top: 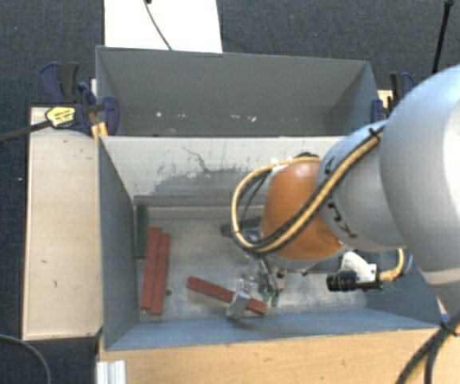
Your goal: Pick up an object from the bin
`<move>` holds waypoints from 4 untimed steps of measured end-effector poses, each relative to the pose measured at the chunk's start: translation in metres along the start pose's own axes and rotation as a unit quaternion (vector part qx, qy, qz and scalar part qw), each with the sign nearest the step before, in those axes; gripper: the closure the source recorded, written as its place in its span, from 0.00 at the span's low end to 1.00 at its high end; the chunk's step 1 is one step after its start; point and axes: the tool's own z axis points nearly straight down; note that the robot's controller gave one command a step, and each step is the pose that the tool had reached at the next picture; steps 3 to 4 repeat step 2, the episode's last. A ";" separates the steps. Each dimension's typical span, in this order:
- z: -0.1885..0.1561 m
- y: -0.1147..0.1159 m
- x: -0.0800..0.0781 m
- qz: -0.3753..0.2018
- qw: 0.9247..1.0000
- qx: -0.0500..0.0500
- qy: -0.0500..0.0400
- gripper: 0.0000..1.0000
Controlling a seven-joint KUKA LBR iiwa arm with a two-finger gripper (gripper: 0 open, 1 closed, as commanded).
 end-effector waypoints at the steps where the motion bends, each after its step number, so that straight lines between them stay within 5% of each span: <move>1: -0.002 0.001 -0.001 0.001 1.000 -0.002 -0.002 1.00; 2: -0.173 0.000 -0.022 0.003 1.000 -0.004 -0.007 1.00; 4: -0.173 0.000 -0.022 0.003 1.000 -0.004 -0.007 1.00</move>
Offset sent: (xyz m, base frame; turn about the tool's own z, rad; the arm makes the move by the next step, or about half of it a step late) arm 0.0000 0.0000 0.0000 0.0000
